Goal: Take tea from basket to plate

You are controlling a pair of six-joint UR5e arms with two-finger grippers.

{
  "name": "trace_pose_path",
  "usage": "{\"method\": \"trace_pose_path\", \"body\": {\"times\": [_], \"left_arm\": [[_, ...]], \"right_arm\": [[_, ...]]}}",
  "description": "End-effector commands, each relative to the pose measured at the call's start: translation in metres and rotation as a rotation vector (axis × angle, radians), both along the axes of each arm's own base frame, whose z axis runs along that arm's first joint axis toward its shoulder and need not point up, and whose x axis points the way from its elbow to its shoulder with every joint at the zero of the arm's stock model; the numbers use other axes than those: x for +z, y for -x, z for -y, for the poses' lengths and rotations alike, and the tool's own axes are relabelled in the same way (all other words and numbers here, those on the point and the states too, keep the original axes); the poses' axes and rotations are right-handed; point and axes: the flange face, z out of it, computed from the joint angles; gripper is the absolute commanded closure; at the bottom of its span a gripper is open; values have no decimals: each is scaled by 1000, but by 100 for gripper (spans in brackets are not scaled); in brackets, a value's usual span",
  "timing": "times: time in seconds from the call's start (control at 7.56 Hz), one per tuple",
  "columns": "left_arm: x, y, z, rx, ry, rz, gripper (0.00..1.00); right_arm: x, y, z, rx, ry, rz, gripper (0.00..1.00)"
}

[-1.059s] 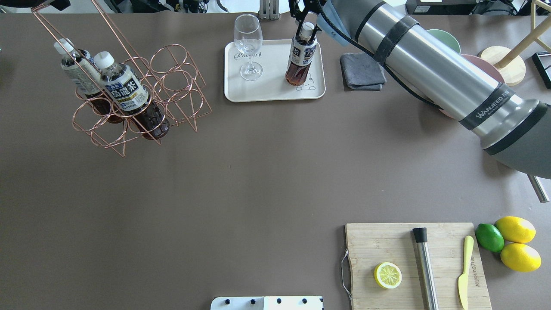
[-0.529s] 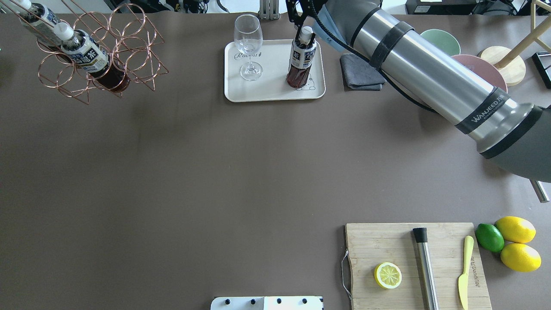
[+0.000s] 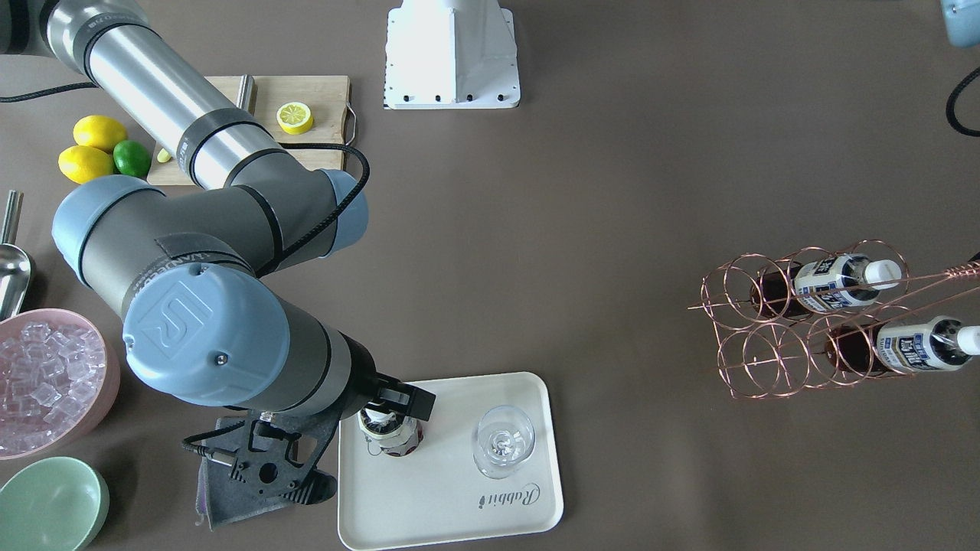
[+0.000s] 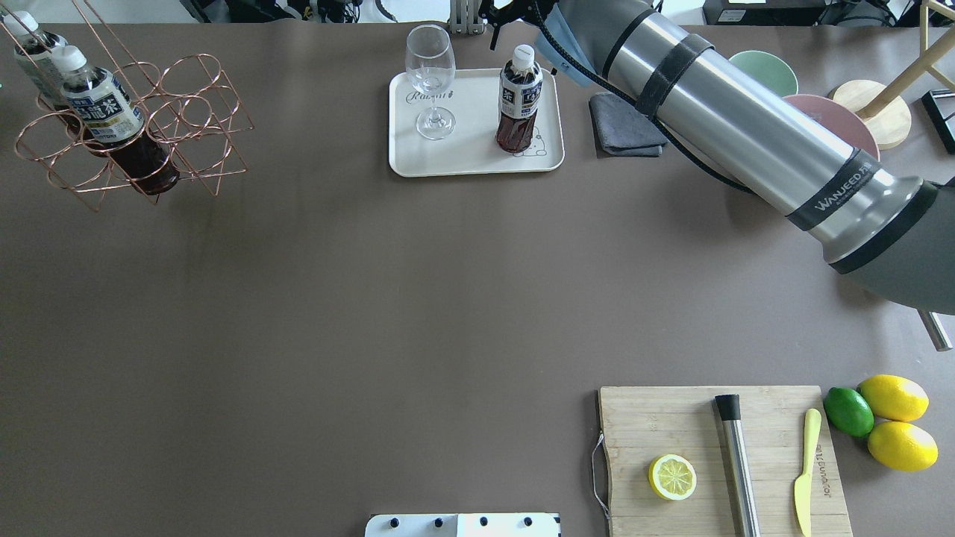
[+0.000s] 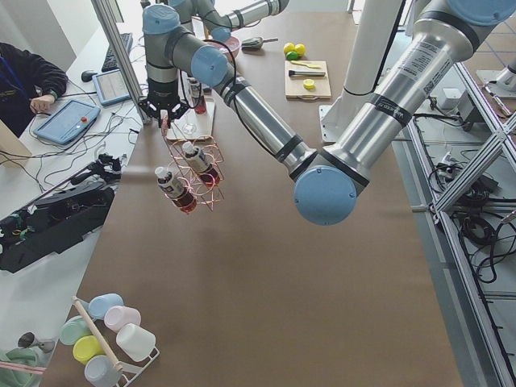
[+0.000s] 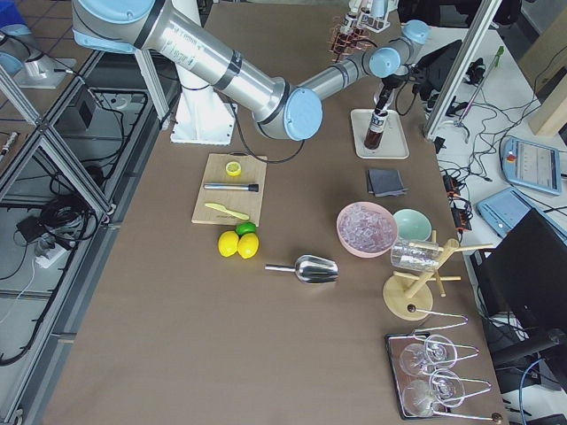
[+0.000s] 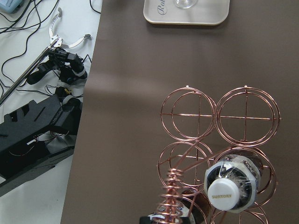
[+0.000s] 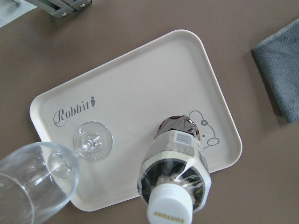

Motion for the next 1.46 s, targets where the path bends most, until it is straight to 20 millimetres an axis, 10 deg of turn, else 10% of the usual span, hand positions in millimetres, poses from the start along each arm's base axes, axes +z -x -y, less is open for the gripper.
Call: {"method": "trace_pose_path", "body": {"times": [0.0, 0.26, 0.53, 0.79, 1.32], "left_arm": [[38, 3, 39, 12, -114, 78, 100], [66, 2, 64, 16, -141, 94, 100], [75, 10, 87, -2, -122, 112, 100], [87, 12, 96, 15, -137, 123, 100], [98, 9, 119, 45, -121, 138, 100]], "right_arm": [[-48, -21, -26, 1, -9, 4, 0], [-41, -56, -55, -28, -53, -17, 0], [20, -117, -100, -132, -219, -133, 0], [121, -185, -157, -224, -304, -199, 0], [313, -360, -202, -375, -353, -295, 0]]}}
